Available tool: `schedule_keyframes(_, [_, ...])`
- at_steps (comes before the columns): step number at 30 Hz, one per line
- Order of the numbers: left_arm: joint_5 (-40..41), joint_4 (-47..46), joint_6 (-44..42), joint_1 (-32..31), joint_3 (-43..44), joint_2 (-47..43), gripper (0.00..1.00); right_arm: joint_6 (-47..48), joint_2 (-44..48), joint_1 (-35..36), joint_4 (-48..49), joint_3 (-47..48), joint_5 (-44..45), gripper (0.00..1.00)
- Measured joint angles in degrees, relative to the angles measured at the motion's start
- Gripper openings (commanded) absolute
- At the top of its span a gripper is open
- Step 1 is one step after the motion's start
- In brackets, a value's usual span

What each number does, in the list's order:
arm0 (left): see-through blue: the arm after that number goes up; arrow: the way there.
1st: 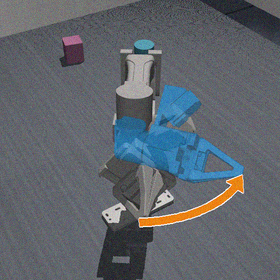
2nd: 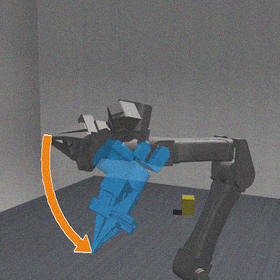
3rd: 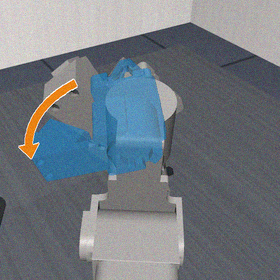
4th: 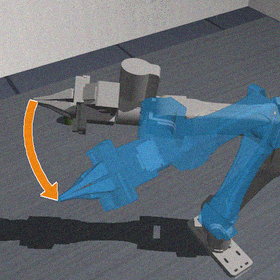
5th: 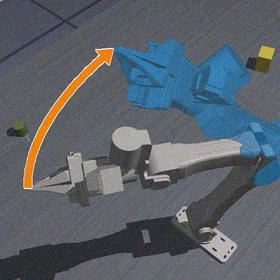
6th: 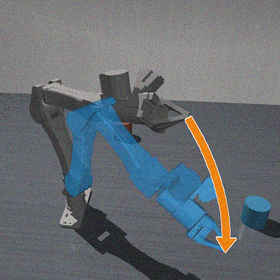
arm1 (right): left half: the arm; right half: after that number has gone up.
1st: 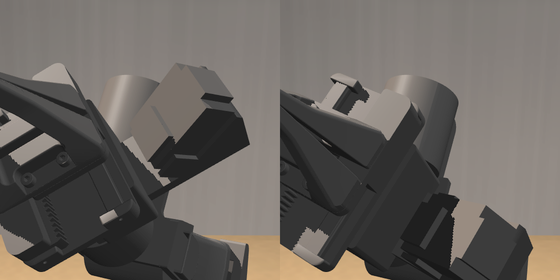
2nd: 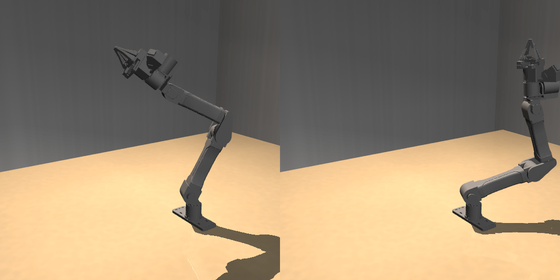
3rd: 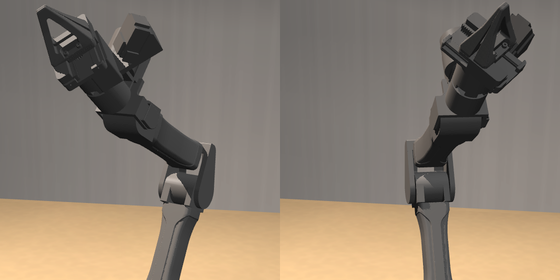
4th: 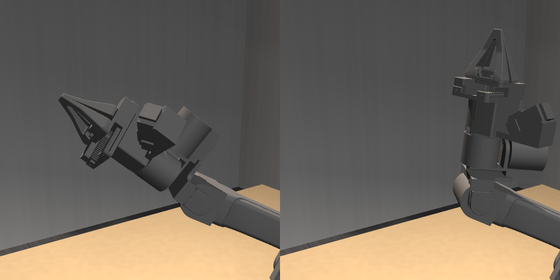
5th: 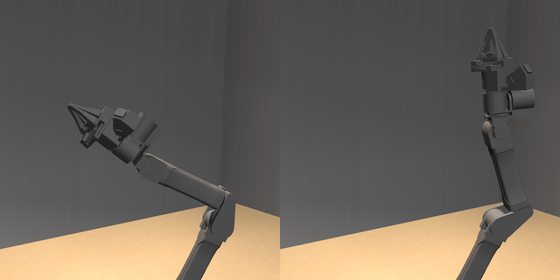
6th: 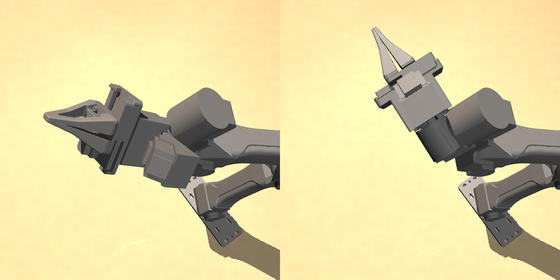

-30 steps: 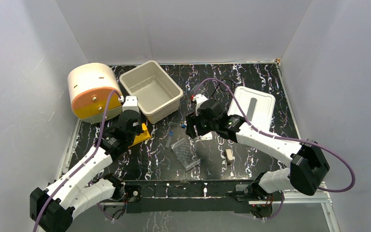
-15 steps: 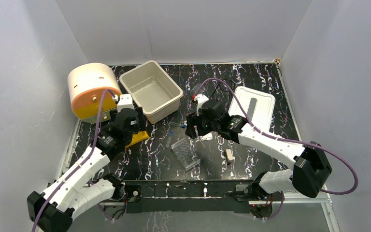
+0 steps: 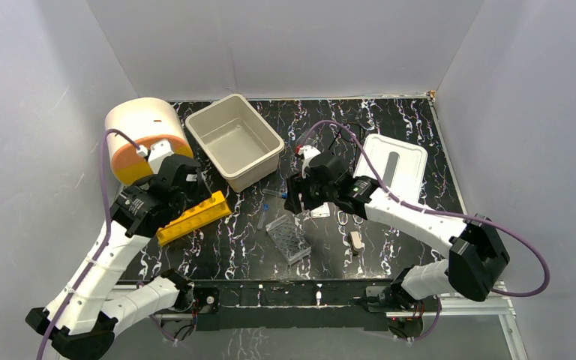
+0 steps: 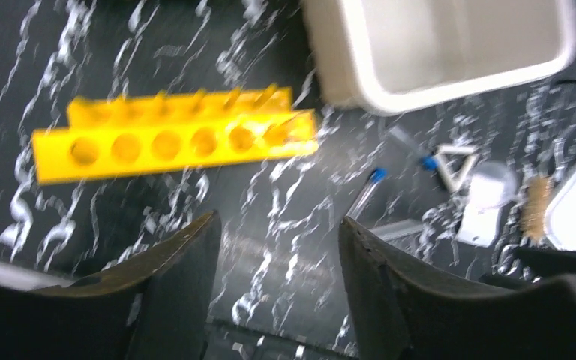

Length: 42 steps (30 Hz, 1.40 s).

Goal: Organize the chemistry lab equipment

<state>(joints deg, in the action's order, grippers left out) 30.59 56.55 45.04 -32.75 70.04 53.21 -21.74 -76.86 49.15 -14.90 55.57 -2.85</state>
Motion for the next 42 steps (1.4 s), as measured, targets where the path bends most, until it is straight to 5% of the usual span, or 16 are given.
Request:
schedule_keyframes(4, [1.11,11.19,10.36,0.00,-2.27,-1.46,0.30,-1.55,-3.78,0.26,0.44,2.14,-0.66,0.69])
schedule_keyframes(8, [3.15,18.47,17.90,0.00,-4.24,-2.10,0.23,-3.48,-7.85,0.90,1.22,4.09,-0.81,0.67])
schedule_keyframes(18, [-4.94,8.94,25.11,0.37,-22.10,-2.29,0.23,-10.97,-12.04,2.32,2.73,5.68,-0.79,0.67])
schedule_keyframes(22, [-6.91,5.16,23.89,3.50,-22.71,-0.33,0.24,-13.05,-12.15,2.32,3.21,5.86,-0.81,0.68])
schedule_keyframes(29, [-14.25,-4.31,16.72,18.47,-24.20,1.09,0.20,-15.26,-12.63,2.32,3.98,5.84,-0.96,0.69])
schedule_keyframes(42, [-18.36,-12.90,13.40,22.60,-24.79,5.64,0.26,-15.85,-11.65,2.32,4.68,5.86,1.25,0.68])
